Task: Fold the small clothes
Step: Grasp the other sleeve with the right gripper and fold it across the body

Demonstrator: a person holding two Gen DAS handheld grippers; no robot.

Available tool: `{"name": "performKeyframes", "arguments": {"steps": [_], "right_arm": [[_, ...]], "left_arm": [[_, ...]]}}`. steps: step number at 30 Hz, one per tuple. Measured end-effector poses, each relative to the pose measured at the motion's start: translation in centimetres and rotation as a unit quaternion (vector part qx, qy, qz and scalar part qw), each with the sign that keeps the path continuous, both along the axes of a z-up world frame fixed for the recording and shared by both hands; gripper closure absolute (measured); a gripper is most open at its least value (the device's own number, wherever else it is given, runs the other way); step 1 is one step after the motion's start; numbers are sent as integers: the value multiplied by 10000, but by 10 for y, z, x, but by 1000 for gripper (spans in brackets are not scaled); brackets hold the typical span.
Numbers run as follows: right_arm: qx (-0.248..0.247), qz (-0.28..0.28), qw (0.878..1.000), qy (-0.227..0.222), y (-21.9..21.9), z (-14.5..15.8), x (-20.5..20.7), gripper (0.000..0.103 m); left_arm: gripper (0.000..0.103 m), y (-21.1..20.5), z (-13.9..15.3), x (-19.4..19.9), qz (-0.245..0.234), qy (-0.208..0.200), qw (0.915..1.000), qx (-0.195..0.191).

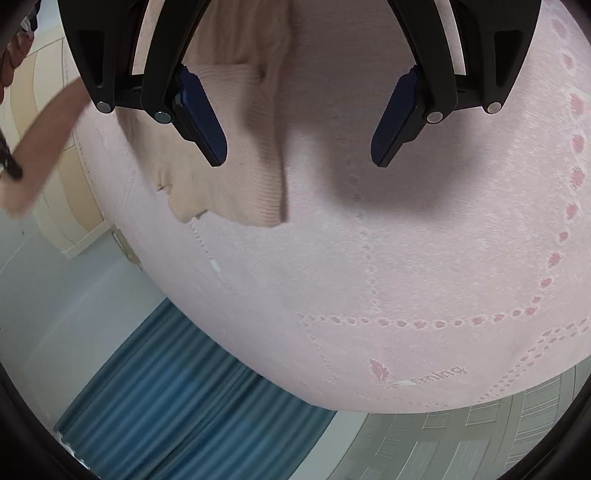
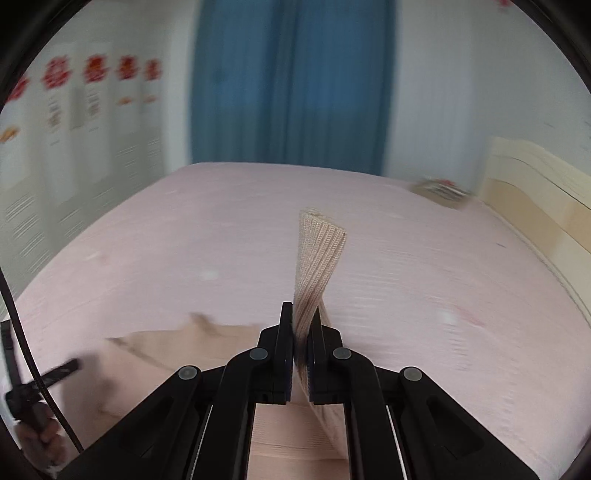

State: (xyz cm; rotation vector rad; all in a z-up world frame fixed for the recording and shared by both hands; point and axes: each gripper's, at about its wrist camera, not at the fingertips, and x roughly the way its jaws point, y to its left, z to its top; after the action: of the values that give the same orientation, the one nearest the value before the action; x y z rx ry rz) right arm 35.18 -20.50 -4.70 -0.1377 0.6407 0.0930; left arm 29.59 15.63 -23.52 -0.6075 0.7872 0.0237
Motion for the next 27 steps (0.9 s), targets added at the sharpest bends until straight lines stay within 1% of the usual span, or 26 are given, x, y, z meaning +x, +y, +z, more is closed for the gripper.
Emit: {"name": "performKeyframes", "arguments": {"steps": [2,3,5,6,7,9,10,11,12,13,14,15,16,17,18,20,21,22,23,25,27], "right_arm": [[11,402,9991,115,48,-17,4,97],[13,597,9980,193,71,-29,5,97],[-16,902,9952,370,102,-54,6,97],[-17,1013,9938,450,113,-66,7,97],[0,1137,9918,584,125,-83,7,97],[53,1317,9876,858,140,-111,7,97],[88,1383,9853,994,145,-127,7,97],[114,1413,9839,1086,148,-136,6,97],[187,1460,9813,1238,152,-146,7,95],[333,1532,9771,1441,155,-156,9,92],[498,1618,9720,1630,157,-163,9,92],[659,1732,9657,1819,155,-169,8,90],[824,1878,9577,2018,154,-176,3,82],[883,1924,9549,2079,150,-179,1,78],[898,1942,9549,2059,146,-178,-1,76],[951,1982,9575,1868,132,-169,-10,73],[1015,1987,9583,1784,121,-165,-15,64],[1080,1982,9592,1701,108,-160,-18,53],[1123,1967,9609,1591,95,-155,-23,50],[1074,1854,9669,1386,71,-145,-30,49],[998,1579,9737,1301,37,-144,-37,49]], "left_arm": [[24,8,0,-3,41,-16,10000,4],[24,13,-1,-5,59,-13,10000,-57],[24,21,-4,-7,69,9,9997,-215],[24,22,-7,-6,45,68,9997,-237],[24,20,-10,-2,-16,204,9997,-144],[24,15,-12,2,-158,320,9993,67],[24,12,-12,5,-215,328,9991,162],[24,10,-12,6,-227,315,9991,197],[24,10,-12,7,-213,308,9991,177],[24,12,-14,8,-189,326,9993,67],[24,15,-16,9,-174,360,9991,-113],[24,17,-19,12,-177,394,9986,-305],[24,18,-23,15,-198,434,9976,-510],[24,18,-24,16,-210,453,9970,-590],[24,16,-25,18,-229,450,9967,-641],[25,11,-23,19,-294,368,9968,-649],[25,6,-20,19,-349,287,9969,-652],[25,0,-17,19,-440,188,9967,-655],[25,-6,-15,18,-526,117,9965,-645],[25,-20,-11,19,-712,-7,9958,-574],[26,-35,-9,21,-868,-18,9953,-423]]}}
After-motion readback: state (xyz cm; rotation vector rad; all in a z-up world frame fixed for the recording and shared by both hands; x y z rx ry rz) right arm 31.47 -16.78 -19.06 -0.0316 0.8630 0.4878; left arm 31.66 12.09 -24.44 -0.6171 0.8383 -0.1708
